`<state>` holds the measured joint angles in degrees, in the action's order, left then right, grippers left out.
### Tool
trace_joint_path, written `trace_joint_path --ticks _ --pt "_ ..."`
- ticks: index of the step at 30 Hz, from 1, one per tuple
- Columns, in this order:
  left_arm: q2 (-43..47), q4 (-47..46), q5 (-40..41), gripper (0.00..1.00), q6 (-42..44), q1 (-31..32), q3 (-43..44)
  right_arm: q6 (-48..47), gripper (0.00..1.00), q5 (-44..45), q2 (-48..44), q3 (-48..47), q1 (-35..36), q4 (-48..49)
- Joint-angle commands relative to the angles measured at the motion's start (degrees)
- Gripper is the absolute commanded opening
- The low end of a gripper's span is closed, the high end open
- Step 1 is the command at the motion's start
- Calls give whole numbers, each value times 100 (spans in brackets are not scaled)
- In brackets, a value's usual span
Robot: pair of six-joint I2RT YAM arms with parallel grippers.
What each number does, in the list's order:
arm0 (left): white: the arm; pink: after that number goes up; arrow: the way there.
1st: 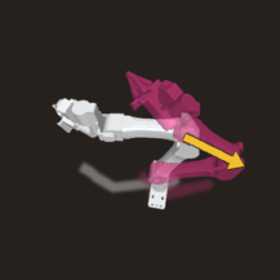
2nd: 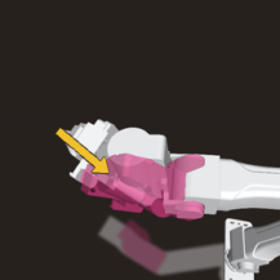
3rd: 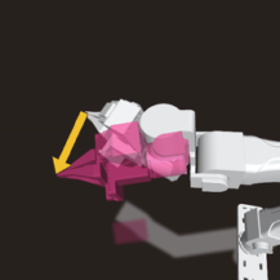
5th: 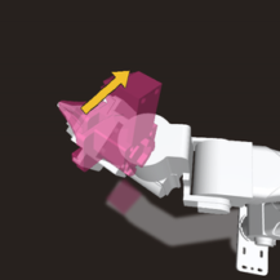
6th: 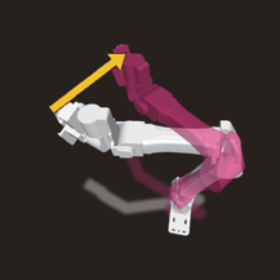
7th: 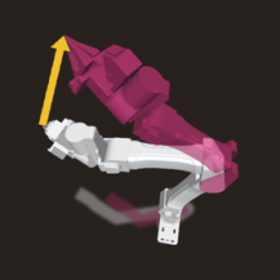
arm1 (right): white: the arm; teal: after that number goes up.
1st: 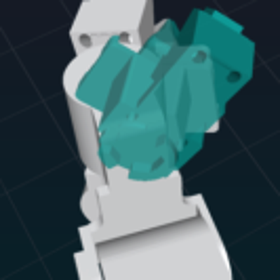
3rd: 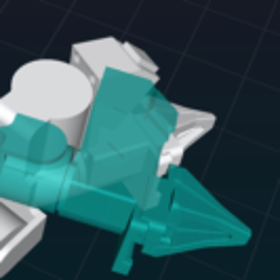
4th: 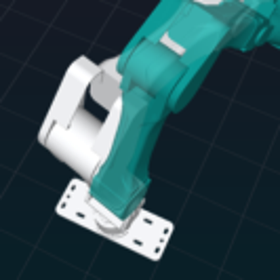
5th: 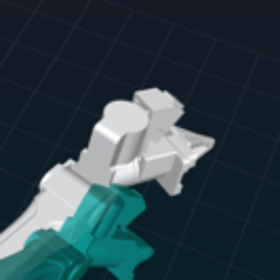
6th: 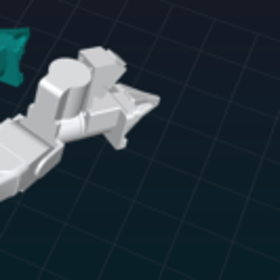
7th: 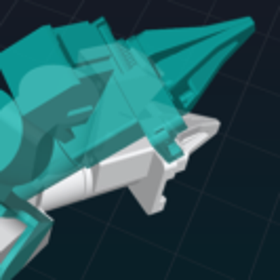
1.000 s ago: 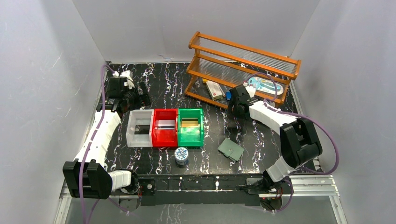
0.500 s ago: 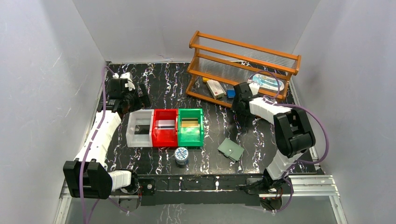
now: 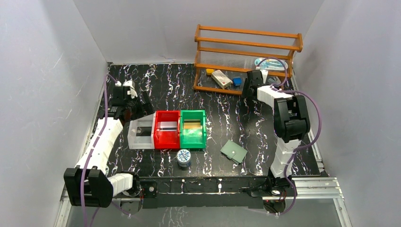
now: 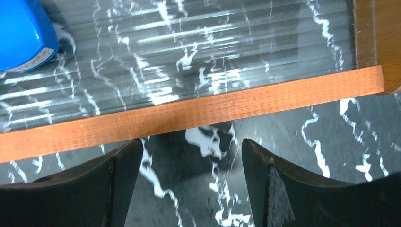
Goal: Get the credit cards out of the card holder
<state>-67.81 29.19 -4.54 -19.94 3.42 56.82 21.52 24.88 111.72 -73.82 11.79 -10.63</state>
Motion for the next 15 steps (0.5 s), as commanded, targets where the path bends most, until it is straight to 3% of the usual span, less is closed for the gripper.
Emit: trace_joint_path --ticks 1,15 --pt "540 297 46 98 -73 -51 -288 -366 86 182 406 -443 -241 -153" --pt "847 809 1382 98 -386 -49 -378 -37 87 471 774 -1143 -903 -607"
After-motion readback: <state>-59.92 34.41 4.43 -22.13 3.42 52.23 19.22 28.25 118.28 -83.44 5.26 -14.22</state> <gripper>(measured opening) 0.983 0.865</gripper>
